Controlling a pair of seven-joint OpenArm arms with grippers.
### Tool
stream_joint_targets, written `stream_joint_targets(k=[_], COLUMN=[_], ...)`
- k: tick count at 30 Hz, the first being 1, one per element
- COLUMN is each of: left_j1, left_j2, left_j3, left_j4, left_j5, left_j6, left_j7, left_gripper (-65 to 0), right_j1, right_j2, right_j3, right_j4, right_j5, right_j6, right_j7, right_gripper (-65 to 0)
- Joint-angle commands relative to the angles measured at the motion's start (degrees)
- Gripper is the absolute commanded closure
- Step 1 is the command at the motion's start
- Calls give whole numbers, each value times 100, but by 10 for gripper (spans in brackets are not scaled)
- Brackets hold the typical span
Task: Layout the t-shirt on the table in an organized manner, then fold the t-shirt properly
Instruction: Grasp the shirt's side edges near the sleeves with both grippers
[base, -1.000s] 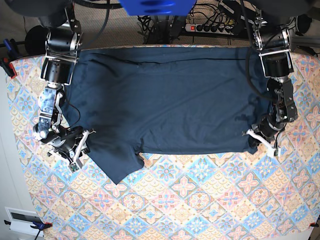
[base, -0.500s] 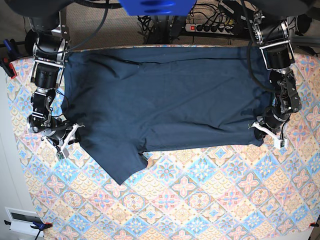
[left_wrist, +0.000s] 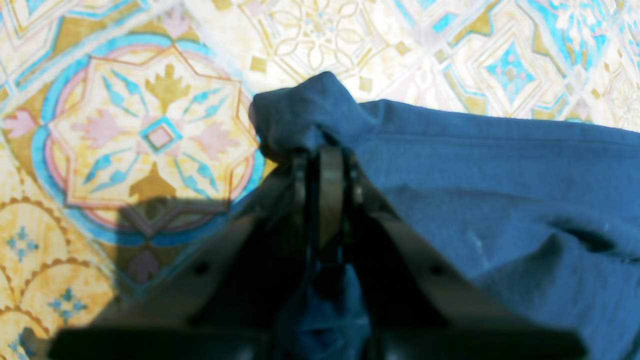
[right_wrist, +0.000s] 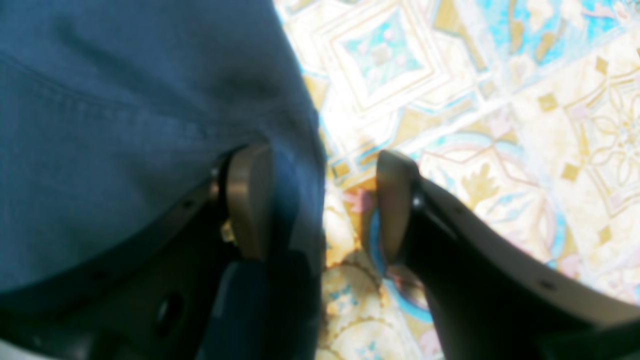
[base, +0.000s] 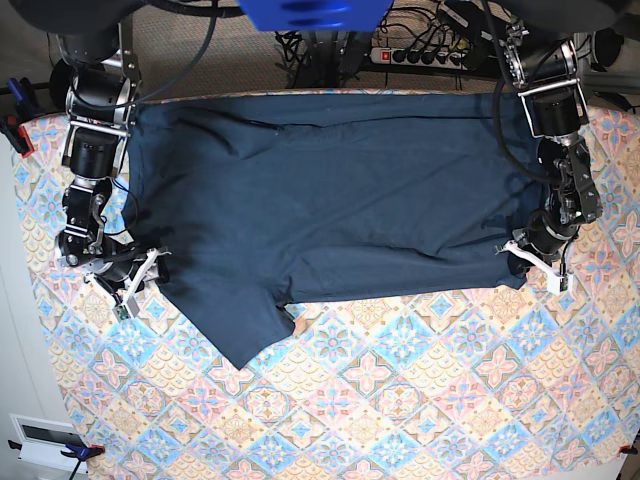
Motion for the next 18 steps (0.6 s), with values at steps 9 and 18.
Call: stream_joint_targets(k=[9,18], left_j1=[-115,-115], left_j2=[-111,-111], left_j3=[-28,-28], left_j4=[97,97], left_j5=[-68,-68], left_j6=[-21,-21], left_j7=[-115,-115], left_gripper=[0,0], right_j1=[324,386], right_j2=[69,-142], right_j3=[16,16], right_j4=[81,72], right_j5=[84,76], right_j6=[14,14], right_j7=[142,142], right_gripper=[-311,-310])
